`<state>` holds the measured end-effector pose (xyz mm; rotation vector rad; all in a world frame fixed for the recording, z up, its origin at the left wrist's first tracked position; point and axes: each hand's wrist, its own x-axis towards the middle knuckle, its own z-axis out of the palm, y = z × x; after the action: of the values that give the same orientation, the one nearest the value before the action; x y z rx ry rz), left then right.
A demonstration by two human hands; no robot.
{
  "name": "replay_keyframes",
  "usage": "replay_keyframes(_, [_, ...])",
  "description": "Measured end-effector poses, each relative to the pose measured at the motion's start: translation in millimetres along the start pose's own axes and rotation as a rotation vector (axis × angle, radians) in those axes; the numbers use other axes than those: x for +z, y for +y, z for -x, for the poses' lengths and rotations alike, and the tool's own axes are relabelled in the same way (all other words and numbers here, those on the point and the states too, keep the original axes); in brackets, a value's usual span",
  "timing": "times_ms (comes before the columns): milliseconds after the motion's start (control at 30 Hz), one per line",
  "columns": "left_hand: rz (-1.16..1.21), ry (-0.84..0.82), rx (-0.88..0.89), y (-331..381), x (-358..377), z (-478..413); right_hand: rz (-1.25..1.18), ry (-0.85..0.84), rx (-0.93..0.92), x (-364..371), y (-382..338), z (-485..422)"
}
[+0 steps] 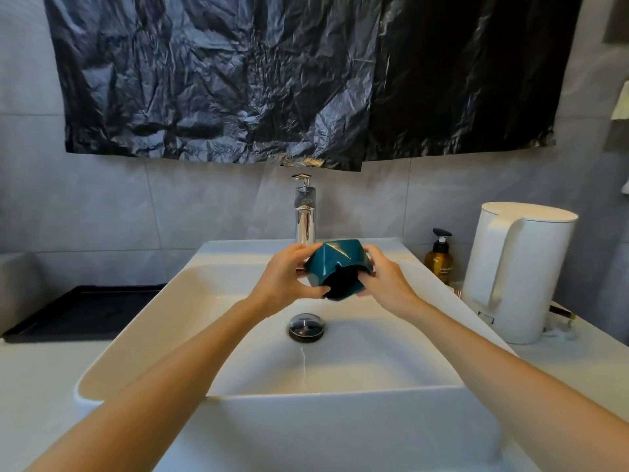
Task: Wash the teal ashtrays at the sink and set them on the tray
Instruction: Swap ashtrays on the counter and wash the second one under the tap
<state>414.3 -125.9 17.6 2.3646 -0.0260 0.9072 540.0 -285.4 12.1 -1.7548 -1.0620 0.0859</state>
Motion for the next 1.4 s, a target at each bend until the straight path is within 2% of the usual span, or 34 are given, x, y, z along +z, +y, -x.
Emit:
replay_keyframes(167, [0.3,-0.159,-0.521,1,-4,3,0.168,-0.059,0.162,3,-2,-4])
replay_keyframes(267, [0.427,-0.146,-0.719,-1,-5,0,0.147,-0.106,0.261,6,-8,-10])
replay_keyframes(367, [0.518,-0.08,-0.875,-7,-10,-3,0.115,-0.246,0.387,2,-22,-20])
replay_keyframes(400, [0.562,-0.038,-0.919,-10,-12,-4,0.16,-0.26,0.376,-1,-29,-25])
replay_keyframes(467, [0.626,0.052,-0.975,-15,-17,-4,0.283,-0.148,0.209,-6,-45,-40])
replay_keyframes(567, [0.655,0.14,-0.996,-18,-20,-5,0.253,0.096,-0.104,-6,-81,-66])
replay_keyframes(700, [0.718,0.221,-1.033,-19,-23,-8,0.363,0.109,-0.333,12,-120,-104])
replay_keyframes(933, [0.768,0.276,-1.038,-23,-28,-12,0.609,0.098,-0.329,23,-117,-142])
replay_keyframes(1267, [0.821,0.279,-0.974,-19,-29,-14,1.124,0.122,-0.557,24,-113,-155])
replay_keyframes(1400, [0.812,0.265,-0.965,-18,-29,-15,1.216,0.123,-0.574,20,-116,-164])
